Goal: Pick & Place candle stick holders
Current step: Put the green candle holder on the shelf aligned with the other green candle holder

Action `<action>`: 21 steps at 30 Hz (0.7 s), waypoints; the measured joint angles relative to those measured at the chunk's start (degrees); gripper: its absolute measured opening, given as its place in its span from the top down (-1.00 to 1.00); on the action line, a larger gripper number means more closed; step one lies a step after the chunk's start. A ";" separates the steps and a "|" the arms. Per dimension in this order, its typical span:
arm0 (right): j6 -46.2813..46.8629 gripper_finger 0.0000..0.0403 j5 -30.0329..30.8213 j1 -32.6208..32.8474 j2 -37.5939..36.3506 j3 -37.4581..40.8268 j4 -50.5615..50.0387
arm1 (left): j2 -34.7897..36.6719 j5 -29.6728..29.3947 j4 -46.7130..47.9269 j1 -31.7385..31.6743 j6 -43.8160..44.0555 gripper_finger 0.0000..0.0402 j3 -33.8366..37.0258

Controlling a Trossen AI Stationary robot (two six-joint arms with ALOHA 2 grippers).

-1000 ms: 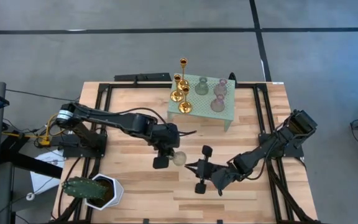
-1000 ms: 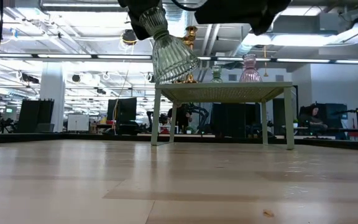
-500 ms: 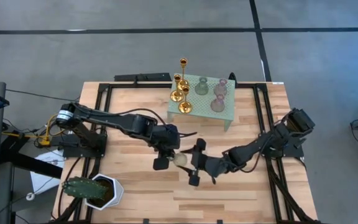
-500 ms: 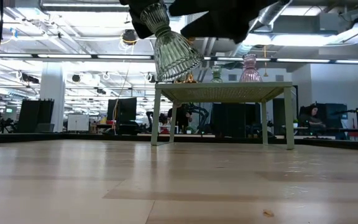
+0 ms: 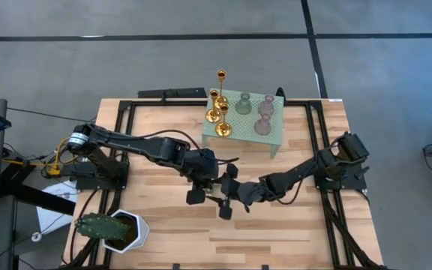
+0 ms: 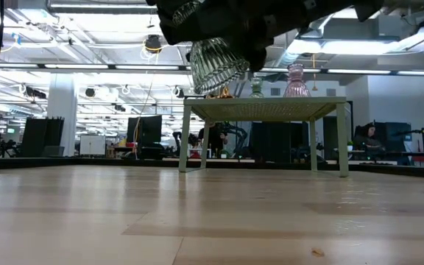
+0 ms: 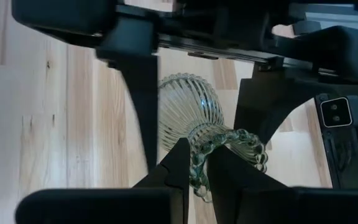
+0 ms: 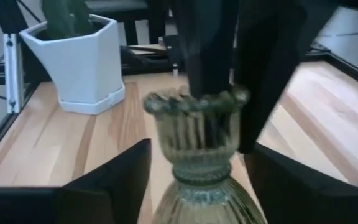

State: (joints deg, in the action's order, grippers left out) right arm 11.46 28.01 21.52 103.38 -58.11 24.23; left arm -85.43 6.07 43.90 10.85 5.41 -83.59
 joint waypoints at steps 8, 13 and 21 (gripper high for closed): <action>-2.36 0.32 -0.24 0.07 0.01 -0.41 0.80 | -0.11 0.67 -0.41 0.00 0.02 0.83 0.00; -3.13 0.32 -0.25 0.07 0.01 -0.41 1.01 | -0.12 0.58 -0.46 0.02 0.02 0.84 0.00; -2.85 0.32 0.39 0.11 -0.05 -0.48 1.15 | 0.75 0.41 -0.55 0.02 -0.48 0.56 0.00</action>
State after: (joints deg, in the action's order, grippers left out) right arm 8.61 28.40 21.63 103.33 -58.58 25.38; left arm -84.68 6.47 43.34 10.87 4.93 -83.59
